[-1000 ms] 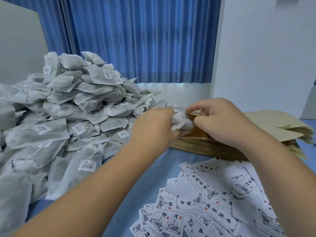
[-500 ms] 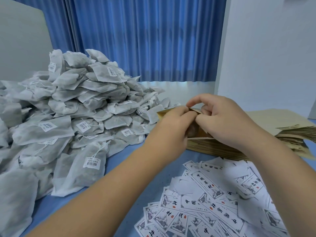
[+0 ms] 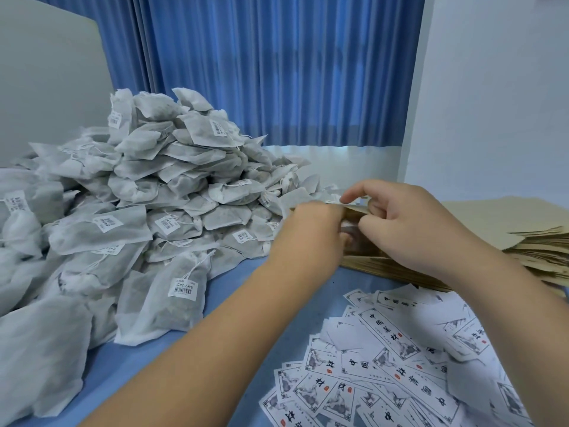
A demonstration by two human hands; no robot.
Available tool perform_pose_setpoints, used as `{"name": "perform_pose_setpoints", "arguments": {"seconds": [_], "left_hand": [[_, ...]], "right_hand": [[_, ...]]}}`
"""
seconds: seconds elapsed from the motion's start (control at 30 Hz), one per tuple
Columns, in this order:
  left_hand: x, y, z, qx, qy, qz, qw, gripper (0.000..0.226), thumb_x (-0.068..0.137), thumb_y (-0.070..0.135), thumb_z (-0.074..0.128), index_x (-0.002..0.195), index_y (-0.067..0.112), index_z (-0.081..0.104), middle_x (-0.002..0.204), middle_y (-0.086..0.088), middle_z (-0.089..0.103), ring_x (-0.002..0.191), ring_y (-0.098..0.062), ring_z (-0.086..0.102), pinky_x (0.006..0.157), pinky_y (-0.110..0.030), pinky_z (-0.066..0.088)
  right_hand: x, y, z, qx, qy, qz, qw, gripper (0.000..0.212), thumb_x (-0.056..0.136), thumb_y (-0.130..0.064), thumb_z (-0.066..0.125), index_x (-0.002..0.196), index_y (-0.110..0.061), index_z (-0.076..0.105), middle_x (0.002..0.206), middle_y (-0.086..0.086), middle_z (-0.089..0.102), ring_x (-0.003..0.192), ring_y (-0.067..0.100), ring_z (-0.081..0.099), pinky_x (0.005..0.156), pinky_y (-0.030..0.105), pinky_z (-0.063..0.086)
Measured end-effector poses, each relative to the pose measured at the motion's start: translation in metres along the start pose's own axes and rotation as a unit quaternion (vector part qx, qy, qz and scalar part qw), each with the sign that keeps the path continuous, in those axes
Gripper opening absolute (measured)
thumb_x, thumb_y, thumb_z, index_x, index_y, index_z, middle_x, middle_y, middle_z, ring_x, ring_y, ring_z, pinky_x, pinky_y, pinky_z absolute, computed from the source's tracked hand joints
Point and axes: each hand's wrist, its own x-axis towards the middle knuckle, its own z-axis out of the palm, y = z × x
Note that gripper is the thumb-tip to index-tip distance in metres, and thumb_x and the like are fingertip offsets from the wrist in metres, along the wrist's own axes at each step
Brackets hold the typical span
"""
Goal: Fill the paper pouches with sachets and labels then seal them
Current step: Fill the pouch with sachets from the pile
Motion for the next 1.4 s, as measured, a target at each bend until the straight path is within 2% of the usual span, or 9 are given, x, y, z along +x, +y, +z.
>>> {"name": "perform_pose_setpoints", "arguments": {"seconds": [0.17, 0.23, 0.3, 0.4, 0.5, 0.7, 0.93, 1.23, 1.4], "left_hand": [[-0.007, 0.002, 0.001, -0.232, -0.046, 0.025, 0.971, 0.023, 0.086, 0.003, 0.054, 0.076, 0.022, 0.061, 0.069, 0.008, 0.058, 0.07, -0.012, 0.052, 0.063, -0.025, 0.037], [-0.015, -0.005, -0.003, -0.26, -0.035, 0.016, 0.965, 0.027, 0.088, 0.005, 0.056, 0.092, 0.027, 0.07, 0.068, 0.02, 0.058, 0.065, -0.001, 0.053, 0.064, -0.015, 0.04], [-0.023, -0.019, -0.009, -0.22, 0.023, -0.003, 0.975, 0.024, 0.089, 0.012, 0.058, 0.104, 0.026, 0.071, 0.079, 0.019, 0.064, 0.067, -0.003, 0.058, 0.066, -0.01, 0.042], [-0.037, -0.053, -0.024, 0.086, 0.039, -0.062, 0.994, 0.022, 0.093, 0.035, 0.052, 0.107, 0.021, 0.061, 0.108, 0.003, 0.058, 0.09, -0.02, 0.059, 0.074, -0.03, 0.046], [-0.05, -0.091, -0.039, 0.287, -0.089, -0.23, 0.926, 0.05, 0.091, 0.054, 0.051, 0.119, 0.013, 0.05, 0.12, -0.008, 0.048, 0.106, -0.03, 0.056, 0.073, -0.035, 0.04], [-0.075, -0.136, -0.042, 0.273, -0.219, -0.338, 0.874, 0.059, 0.079, 0.065, 0.058, 0.124, 0.027, 0.052, 0.112, -0.003, 0.059, 0.102, -0.025, 0.054, 0.075, -0.031, 0.043], [-0.096, -0.119, -0.011, 0.321, -0.127, -0.216, 0.913, 0.045, 0.081, 0.051, 0.05, 0.112, 0.02, 0.053, 0.116, -0.003, 0.054, 0.112, -0.025, 0.046, 0.087, -0.036, 0.039], [-0.105, -0.137, -0.017, 0.344, -0.142, -0.28, 0.885, 0.058, 0.083, 0.067, 0.04, 0.131, 0.036, 0.038, 0.142, -0.012, 0.026, 0.138, -0.039, 0.018, 0.097, -0.049, 0.034], [-0.101, -0.149, -0.022, 0.185, -0.146, -0.347, 0.908, 0.06, 0.082, 0.065, 0.051, 0.134, 0.039, 0.04, 0.141, -0.009, 0.028, 0.133, -0.03, 0.031, 0.1, -0.049, 0.04]], "right_hand": [[0.002, 0.002, 0.001, 0.011, 0.013, -0.004, 1.0, 0.035, 0.077, -0.003, 0.051, 0.092, -0.033, 0.06, 0.046, -0.009, 0.042, 0.048, 0.007, 0.039, 0.051, 0.025, 0.035], [0.002, 0.006, 0.0, -0.003, 0.018, 0.004, 1.0, 0.032, 0.079, -0.007, 0.052, 0.093, -0.034, 0.059, 0.047, -0.011, 0.045, 0.05, 0.007, 0.041, 0.055, 0.029, 0.038], [0.002, 0.009, 0.0, -0.012, 0.018, 0.021, 1.0, 0.025, 0.079, -0.018, 0.051, 0.095, -0.035, 0.058, 0.048, -0.012, 0.047, 0.051, 0.007, 0.043, 0.057, 0.033, 0.039], [0.002, 0.011, 0.0, -0.023, 0.013, 0.039, 0.999, 0.032, 0.069, -0.035, 0.045, 0.099, -0.033, 0.058, 0.048, -0.013, 0.048, 0.053, 0.008, 0.045, 0.056, 0.033, 0.037], [0.001, 0.012, 0.002, -0.035, 0.002, 0.045, 0.998, 0.033, 0.07, -0.037, 0.045, 0.1, -0.033, 0.058, 0.047, -0.013, 0.049, 0.055, 0.013, 0.047, 0.059, 0.036, 0.041], [-0.001, 0.011, 0.008, -0.051, -0.007, 0.048, 0.998, 0.027, 0.076, -0.031, 0.049, 0.101, -0.033, 0.059, 0.05, -0.006, 0.049, 0.059, 0.019, 0.051, 0.058, 0.035, 0.04], [0.0, 0.013, 0.005, -0.048, -0.011, 0.05, 0.997, 0.031, 0.07, -0.04, 0.045, 0.097, -0.035, 0.058, 0.049, -0.015, 0.052, 0.057, 0.017, 0.049, 0.056, 0.035, 0.038], [0.0, 0.014, 0.011, -0.073, -0.017, 0.047, 0.996, 0.043, 0.065, -0.045, 0.041, 0.103, -0.035, 0.059, 0.057, -0.005, 0.054, 0.062, 0.019, 0.053, 0.054, 0.032, 0.033], [0.0, 0.015, 0.011, -0.078, -0.018, 0.047, 0.996, 0.041, 0.067, -0.042, 0.042, 0.104, -0.034, 0.059, 0.059, -0.002, 0.054, 0.063, 0.02, 0.053, 0.054, 0.032, 0.033]]}}
